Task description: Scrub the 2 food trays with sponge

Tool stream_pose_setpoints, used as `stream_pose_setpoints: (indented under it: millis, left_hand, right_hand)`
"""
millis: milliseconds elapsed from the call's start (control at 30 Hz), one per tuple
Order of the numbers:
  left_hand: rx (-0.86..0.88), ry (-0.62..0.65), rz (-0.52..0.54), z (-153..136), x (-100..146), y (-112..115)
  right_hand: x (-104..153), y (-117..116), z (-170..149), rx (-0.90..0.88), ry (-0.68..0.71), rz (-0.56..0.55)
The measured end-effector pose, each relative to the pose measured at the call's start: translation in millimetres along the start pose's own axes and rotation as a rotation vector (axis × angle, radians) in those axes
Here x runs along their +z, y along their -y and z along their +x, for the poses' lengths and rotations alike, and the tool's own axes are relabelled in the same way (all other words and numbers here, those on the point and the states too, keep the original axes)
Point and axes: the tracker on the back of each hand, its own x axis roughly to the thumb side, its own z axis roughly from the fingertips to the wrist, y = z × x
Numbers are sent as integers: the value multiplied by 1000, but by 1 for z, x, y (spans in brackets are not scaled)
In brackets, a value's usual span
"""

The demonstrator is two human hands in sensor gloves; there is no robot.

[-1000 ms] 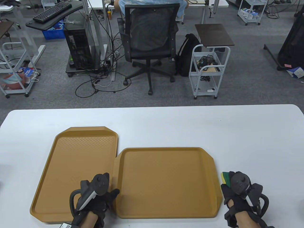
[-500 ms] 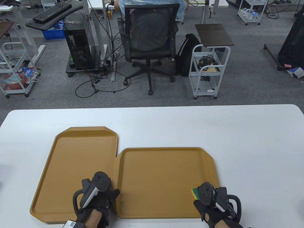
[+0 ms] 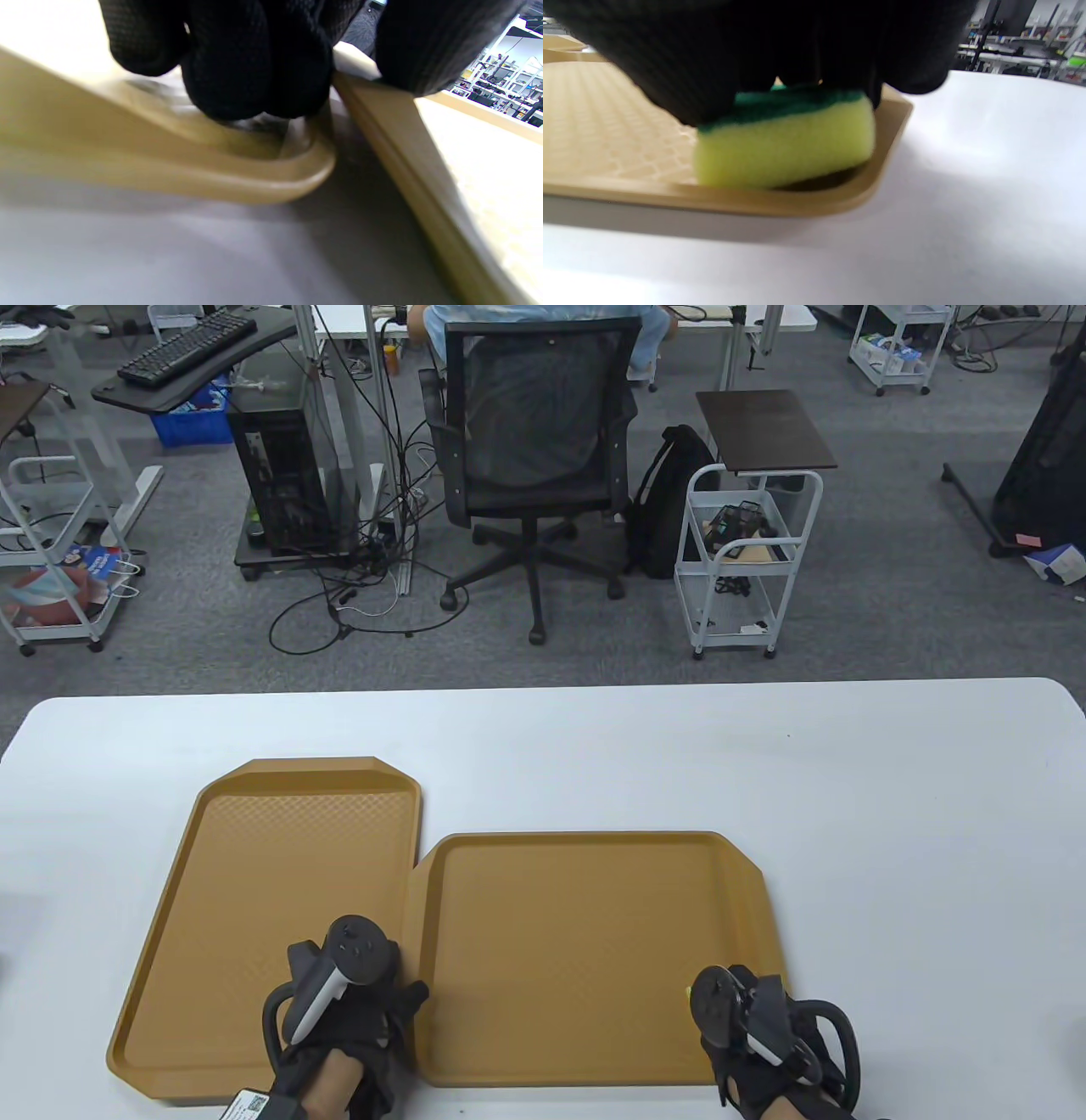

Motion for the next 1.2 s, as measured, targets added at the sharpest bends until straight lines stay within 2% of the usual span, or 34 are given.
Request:
stream_pose_setpoints:
  millis: [267,467,800,1200]
  left_hand:
    - [36,-1,-35,-3,-3,0]
    - [39,3,-35,-4,-4,1]
    - [47,5,-39,-5,-5,1]
    - [46,7,-42,-5,-6,1]
  right_hand:
    - [-6,0,2,32,-19,-29]
    - [-23,4,4,49,-57,-34]
    - [-80,13,7,73,-164,-46]
    - [-147,22,11,-4,-307,-45]
